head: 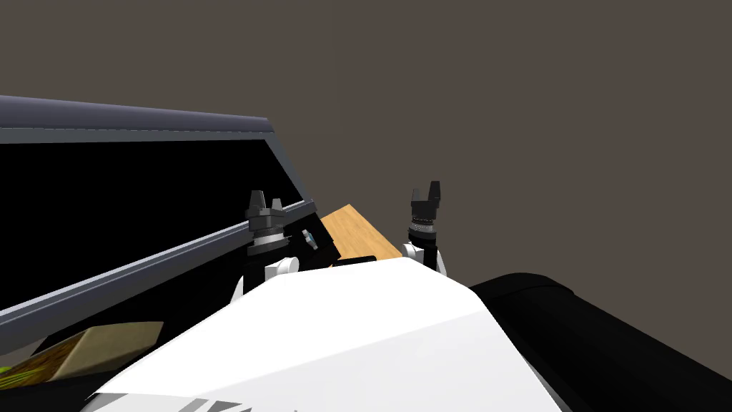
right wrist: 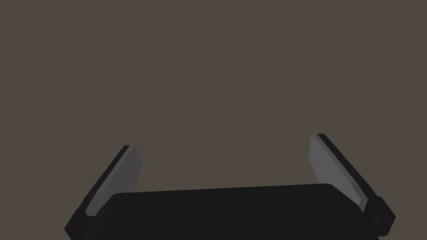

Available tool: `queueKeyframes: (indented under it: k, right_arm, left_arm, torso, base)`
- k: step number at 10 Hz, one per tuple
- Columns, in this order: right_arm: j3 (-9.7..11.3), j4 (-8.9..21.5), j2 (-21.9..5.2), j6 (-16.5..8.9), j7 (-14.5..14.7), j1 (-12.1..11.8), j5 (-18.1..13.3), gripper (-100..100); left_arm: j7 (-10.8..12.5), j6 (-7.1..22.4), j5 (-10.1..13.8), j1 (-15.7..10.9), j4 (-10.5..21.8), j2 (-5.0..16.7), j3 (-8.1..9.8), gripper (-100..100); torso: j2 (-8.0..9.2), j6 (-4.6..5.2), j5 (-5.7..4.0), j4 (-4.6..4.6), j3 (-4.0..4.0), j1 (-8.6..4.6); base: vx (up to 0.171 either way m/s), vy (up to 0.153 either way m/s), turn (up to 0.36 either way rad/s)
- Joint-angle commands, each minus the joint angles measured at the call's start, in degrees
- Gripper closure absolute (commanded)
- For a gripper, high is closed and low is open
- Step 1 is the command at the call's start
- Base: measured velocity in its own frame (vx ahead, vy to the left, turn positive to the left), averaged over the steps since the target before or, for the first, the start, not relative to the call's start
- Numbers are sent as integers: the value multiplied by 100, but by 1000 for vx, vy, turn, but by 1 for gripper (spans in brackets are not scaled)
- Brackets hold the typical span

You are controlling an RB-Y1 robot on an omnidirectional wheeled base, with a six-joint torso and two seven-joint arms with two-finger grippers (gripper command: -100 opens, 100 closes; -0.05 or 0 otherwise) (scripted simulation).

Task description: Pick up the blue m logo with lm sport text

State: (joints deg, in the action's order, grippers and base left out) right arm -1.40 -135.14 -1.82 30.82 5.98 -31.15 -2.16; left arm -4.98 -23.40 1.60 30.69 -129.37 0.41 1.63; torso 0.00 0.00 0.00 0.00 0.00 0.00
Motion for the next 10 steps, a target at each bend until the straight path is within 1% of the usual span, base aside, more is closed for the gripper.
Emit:
queueKeyframes:
  k: [1, 3, 7, 8, 9, 10]
  right_arm:
    - [0, 0, 0, 0, 0, 0, 0, 0]
    - [0, 0, 0, 0, 0, 0, 0, 0]
    - [0, 0, 0, 0, 0, 0, 0, 0]
    - [0, 0, 0, 0, 0, 0, 0, 0]
    - [0, 0, 0, 0, 0, 0, 0, 0]
    - [0, 0, 0, 0, 0, 0, 0, 0]
  left_arm:
    - [-12, 153, 70, 45, 63, 231, -11, -100]
    - [-28, 376, 171, 114, 153, 442, -27, -100]
    - [-72, 992, 466, 319, 411, 828, -78, -100]
    - [-72, 1032, 466, 319, 411, 828, -78, -100]
    - [-85, 1205, 555, 378, 487, 915, -93, -100]
    - [-85, 1229, 555, 378, 487, 915, -93, -100]
  torso:
    - [0, 0, 0, 0, 0, 0]
    - [0, 0, -1, 0, 0, -4]
    - [3, 1, -1, 1, 2, -7]
    - [3, 0, -1, 0, 1, -8]
    - [2, -1, -2, 1, 1, -6]
    - [2, 1, -1, 0, 1, -5]
  base:
    - [1, -10, -71]
    - [-1, -18, -61]
    - [-7, -22, -95]
    - [-4, -19, -22]
    - [-3, -17, -76]
    - [-2, -10, -35]
